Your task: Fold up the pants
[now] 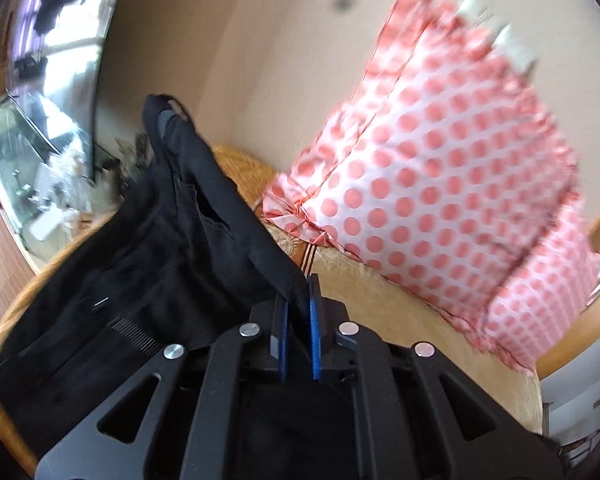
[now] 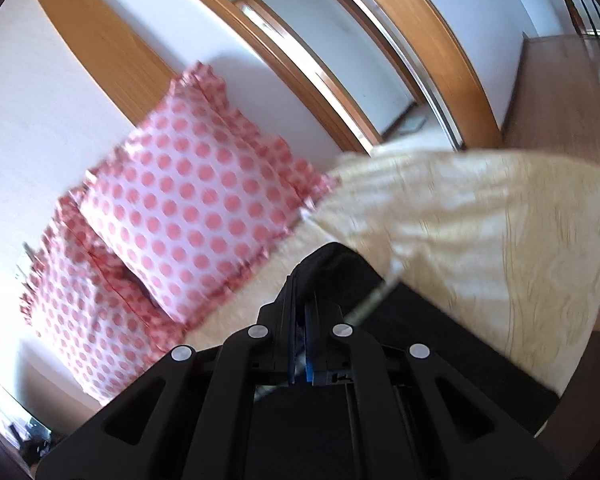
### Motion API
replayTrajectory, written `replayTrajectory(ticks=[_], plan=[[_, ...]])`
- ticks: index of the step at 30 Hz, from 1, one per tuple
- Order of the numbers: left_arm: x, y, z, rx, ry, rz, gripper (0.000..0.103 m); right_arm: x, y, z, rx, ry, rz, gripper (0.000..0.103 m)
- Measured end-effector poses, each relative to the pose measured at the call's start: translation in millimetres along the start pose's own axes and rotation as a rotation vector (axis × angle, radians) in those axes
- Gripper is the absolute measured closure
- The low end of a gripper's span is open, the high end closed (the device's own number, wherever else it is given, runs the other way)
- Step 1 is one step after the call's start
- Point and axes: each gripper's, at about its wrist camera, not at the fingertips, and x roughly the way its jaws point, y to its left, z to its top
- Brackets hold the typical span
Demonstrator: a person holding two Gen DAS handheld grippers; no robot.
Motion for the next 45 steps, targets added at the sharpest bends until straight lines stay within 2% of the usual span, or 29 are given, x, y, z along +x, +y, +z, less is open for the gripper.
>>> replayTrajectory(ticks=[2,5,7,9,11,13,15,17,19,20,21,22,24,28,31,34,37,38,39,42,44,45], plan=[[-45,13,-26,-0.008,-0.039,0.003,0.094,-10,-2,6,0.019,-0.015,0.018,0.1],[-81,34,-72,-0.042,-0.062,0.028,0.094,-19,-10,2,0.021,-0.016,-0.007,0.1],[-90,55,-111,-0.084,-0.057,0.059,0.094,-21,-22,-9,0.032,0.007,-0.041,0.1],[-92,78,-150,-0.148,-0.02,0.1,0.094,-19,-39,-20,0.063,0.044,-0.075,0.1],[-79,94,-172,-0.21,0.018,0.114,0.094,-18,-52,-31,0.09,0.07,-0.11,0.1],[-75,105,-184,-0.237,-0.014,0.099,0.092,-18,-66,-41,0.117,0.093,-0.136,0.1],[-75,102,-183,-0.219,-0.024,0.109,0.09,-18,-70,-45,0.115,0.107,-0.146,0.1],[-76,97,-181,-0.202,-0.041,0.108,0.077,-19,-70,-47,0.105,0.116,-0.148,0.1],[-74,93,-179,-0.186,-0.041,0.086,0.056,-22,-71,-47,0.092,0.132,-0.142,0.098],[-75,91,-179,-0.173,-0.044,0.081,0.052,-23,-71,-48,0.09,0.141,-0.143,0.097],[-75,88,-178,-0.163,-0.047,0.087,0.045,-24,-73,-48,0.1,0.157,-0.14,0.089],[-74,84,-178,-0.143,-0.054,0.101,0.04,-24,-75,-49,0.122,0.169,-0.126,0.075],[-71,79,-176,-0.131,-0.057,0.114,0.038,-26,-78,-49,0.153,0.177,-0.113,0.06],[-67,78,-175,-0.131,-0.052,0.114,0.036,-26,-79,-48,0.166,0.184,-0.09,0.06],[-65,79,-173,-0.138,-0.046,0.113,0.036,-24,-82,-48,0.18,0.187,-0.111,0.065],[-65,80,-173,-0.139,-0.041,0.116,0.037,-29,-83,-47,0.209,0.168,-0.154,0.065],[-61,78,-172,-0.125,-0.038,0.129,0.037,-19,-77,-47,0.185,0.187,-0.152,0.068],[-59,76,-171,-0.12,-0.033,0.131,0.038,-13,-72,-45,0.15,0.19,-0.162,0.076],[-58,76,-170,-0.119,-0.029,0.129,0.038,-8,-68,-43,0.125,0.194,-0.156,0.101],[-57,75,-169,-0.126,-0.022,0.122,0.038,-3,-58,-33,0.055,0.16,-0.125,0.101],[-56,74,-169,-0.132,-0.014,0.117,0.038,-16,-51,-27,0.031,0.111,-0.086,0.101],[-55,74,-169,-0.133,-0.011,0.111,0.038,-26,-49,-25,0.012,0.081,-0.094,0.101]])
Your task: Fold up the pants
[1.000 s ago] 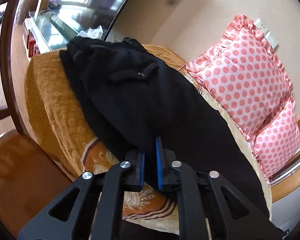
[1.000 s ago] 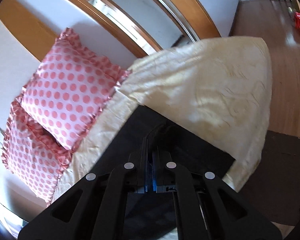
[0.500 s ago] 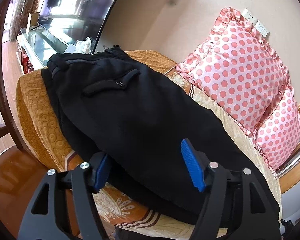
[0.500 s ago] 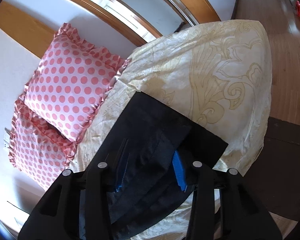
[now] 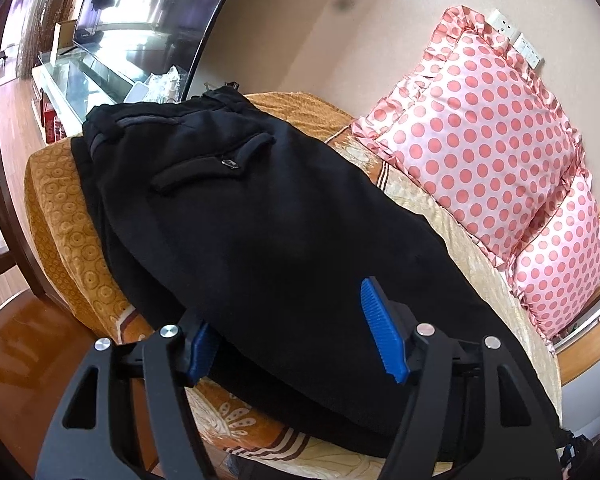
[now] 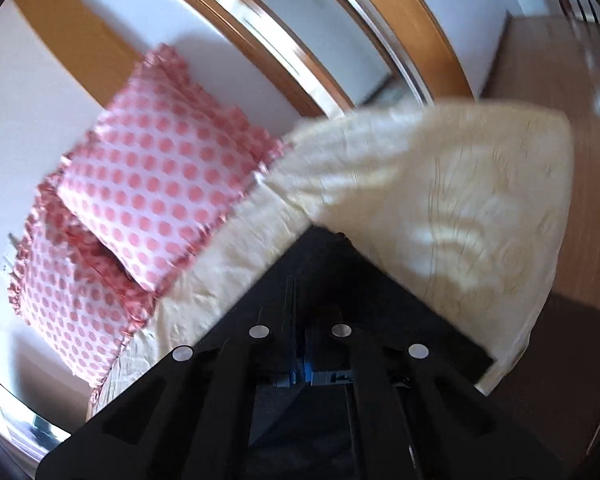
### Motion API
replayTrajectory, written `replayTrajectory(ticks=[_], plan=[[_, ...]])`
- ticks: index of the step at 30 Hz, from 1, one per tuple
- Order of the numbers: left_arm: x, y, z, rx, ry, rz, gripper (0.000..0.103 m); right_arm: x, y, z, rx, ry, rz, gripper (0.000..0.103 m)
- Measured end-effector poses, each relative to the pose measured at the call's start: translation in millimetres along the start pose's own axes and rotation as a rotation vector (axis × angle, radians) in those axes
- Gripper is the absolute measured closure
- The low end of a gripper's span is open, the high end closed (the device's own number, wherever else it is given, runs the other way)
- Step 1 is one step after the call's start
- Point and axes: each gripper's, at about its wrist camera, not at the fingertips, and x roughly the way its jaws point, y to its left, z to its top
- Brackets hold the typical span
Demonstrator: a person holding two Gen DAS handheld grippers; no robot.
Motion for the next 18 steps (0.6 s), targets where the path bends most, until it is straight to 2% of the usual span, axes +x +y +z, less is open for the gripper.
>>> replayTrajectory(ticks=[2,4,8,11,15,18], plan=[[1,-1,-2,0.005,0.004,-0.002,0.038,-11,-7,-6,-0.009,-0.015,-0.055,0.101],[2,-1,-2,0.015,0.004,0.001,0.038,-11,-22,-15,0.032,0.018,-0.087,0.101],[3,1,-1,0.011,0.012,-0.008,0.038,-5,-43,-29,0.094,0.053,-0.098,0.101],[3,3,-1,0.002,0.012,-0.009,0.041,-5,-38,-30,0.065,0.041,-0.109,0.101],[1,16,-1,-0.025,0.009,0.041,0.087,-3,-39,-29,0.066,0.046,-0.104,0.101],[-3,30,-2,-0.079,0.031,-0.006,0.093,-3,-37,-28,0.052,0.045,-0.109,0.101]])
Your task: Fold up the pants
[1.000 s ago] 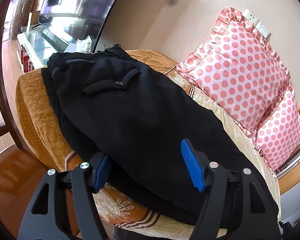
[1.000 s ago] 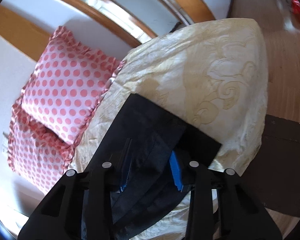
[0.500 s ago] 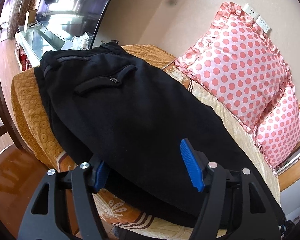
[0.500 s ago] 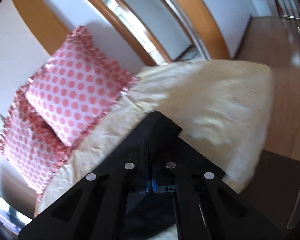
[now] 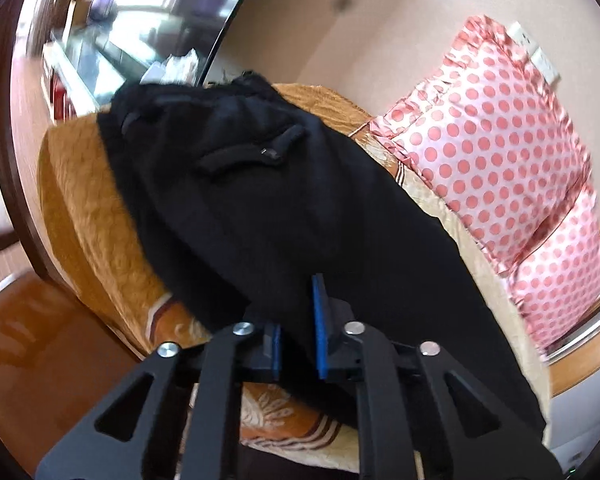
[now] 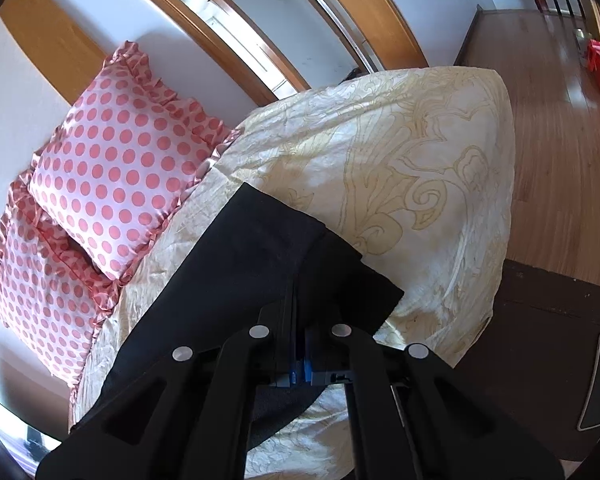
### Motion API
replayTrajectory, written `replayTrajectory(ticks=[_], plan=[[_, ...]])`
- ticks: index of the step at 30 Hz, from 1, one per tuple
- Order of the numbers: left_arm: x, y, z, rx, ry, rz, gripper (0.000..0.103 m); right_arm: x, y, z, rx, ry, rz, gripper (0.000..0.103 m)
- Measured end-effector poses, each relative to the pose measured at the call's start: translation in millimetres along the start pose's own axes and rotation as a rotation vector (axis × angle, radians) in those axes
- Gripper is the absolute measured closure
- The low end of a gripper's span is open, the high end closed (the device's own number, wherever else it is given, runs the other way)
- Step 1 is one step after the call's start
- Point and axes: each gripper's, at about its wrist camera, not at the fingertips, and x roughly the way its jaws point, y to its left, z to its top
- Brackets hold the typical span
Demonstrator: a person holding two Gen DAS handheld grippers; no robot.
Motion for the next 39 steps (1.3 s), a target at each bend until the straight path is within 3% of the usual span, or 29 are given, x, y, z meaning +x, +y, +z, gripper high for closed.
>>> replayTrajectory(ticks=[6,11,12,15,16,18,20,21,24,29,34,39], plan=[[-16,-8,-13,0.089,-0.052,0.062,0.096,-5,3,2,-0.017,-0.012,-0.002,0.101],[-11,-8,-15,0.139,-0.055,0.078,0.091,3,5,0,-0.059,-0.005,-0.041,0.101],[-13,-10,-15,0.148,-0.056,0.078,0.084,3,6,0,-0.073,-0.004,-0.048,0.101],[-25,-17,-16,0.172,-0.097,0.102,0.048,-1,9,0,-0.118,-0.004,-0.083,0.097],[-30,-20,-16,0.184,-0.125,0.127,0.04,-5,8,1,-0.121,-0.006,-0.09,0.091],[-43,-31,-19,0.235,-0.199,0.165,0.034,-16,4,4,-0.121,-0.039,-0.097,0.085],[-53,-46,-23,0.293,-0.262,0.188,0.027,-23,2,9,-0.13,-0.073,-0.124,0.058],[-57,-57,-27,0.331,-0.289,0.183,0.022,-28,-1,13,-0.126,-0.102,-0.146,0.036],[-55,-83,-37,0.431,-0.275,0.101,0.014,-31,-10,24,-0.109,-0.138,-0.139,0.036],[-26,-122,-61,0.563,-0.156,-0.017,0.014,-13,-25,31,-0.06,-0.088,-0.117,0.039],[-4,-134,-80,0.626,-0.099,-0.033,0.014,-19,-11,11,-0.138,-0.093,-0.111,0.048],[10,-134,-87,0.619,-0.046,-0.044,0.014,-28,0,-13,-0.156,-0.08,-0.035,0.051]])
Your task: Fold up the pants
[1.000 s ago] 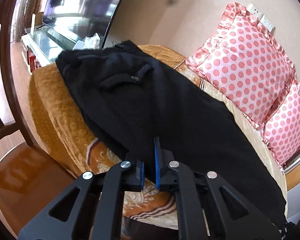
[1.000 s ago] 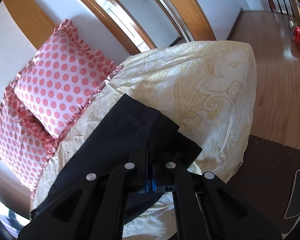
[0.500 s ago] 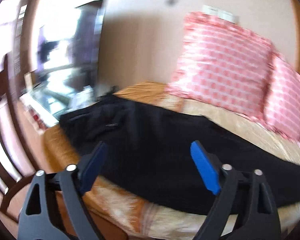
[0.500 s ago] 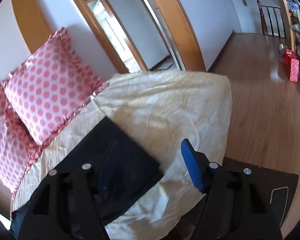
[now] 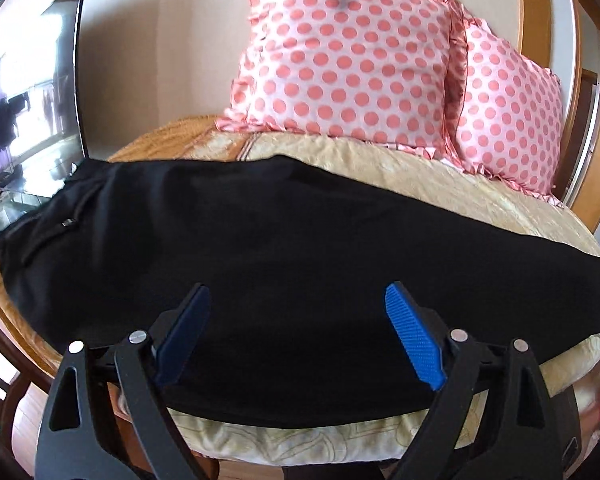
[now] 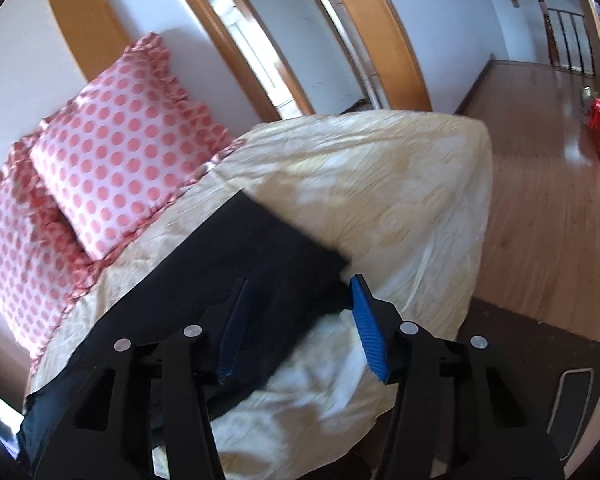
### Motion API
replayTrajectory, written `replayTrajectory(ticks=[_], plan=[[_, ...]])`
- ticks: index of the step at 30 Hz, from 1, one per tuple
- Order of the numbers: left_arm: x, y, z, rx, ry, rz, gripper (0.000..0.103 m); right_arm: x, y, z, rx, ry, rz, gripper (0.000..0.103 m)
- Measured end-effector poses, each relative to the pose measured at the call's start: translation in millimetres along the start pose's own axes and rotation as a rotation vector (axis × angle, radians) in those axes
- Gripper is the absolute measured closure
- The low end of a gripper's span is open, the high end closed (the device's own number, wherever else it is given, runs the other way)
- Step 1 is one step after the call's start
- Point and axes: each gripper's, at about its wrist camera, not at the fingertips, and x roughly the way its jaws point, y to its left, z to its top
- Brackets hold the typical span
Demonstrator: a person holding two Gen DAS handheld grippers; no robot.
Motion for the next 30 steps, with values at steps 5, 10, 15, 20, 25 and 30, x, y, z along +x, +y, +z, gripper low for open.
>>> replayTrajectory(ticks=[5,10,15,20,25,30], plan=[[9,0,-5,-0.016,0.033,-0.018,0.013,0,18,-17,-0.019,0.031,0.127,0.052],[10,0,-6,-0.019,0.033,-0.017,0.011,4,9,-14,0.068,0.005,0.141,0.059],[12,-1,-7,-0.016,0.033,-0.018,0.009,3,-14,-2,0.183,-0.035,0.083,0.062],[15,-5,-10,0.013,0.033,-0.007,0.004,8,-18,-1,0.215,-0.02,0.108,0.071],[15,-6,-13,0.031,0.028,-0.009,0.003,13,-21,-1,0.222,-0.02,0.084,0.09],[15,-7,-15,0.044,0.016,-0.01,0.002,2,9,12,0.153,-0.062,0.166,0.091]])
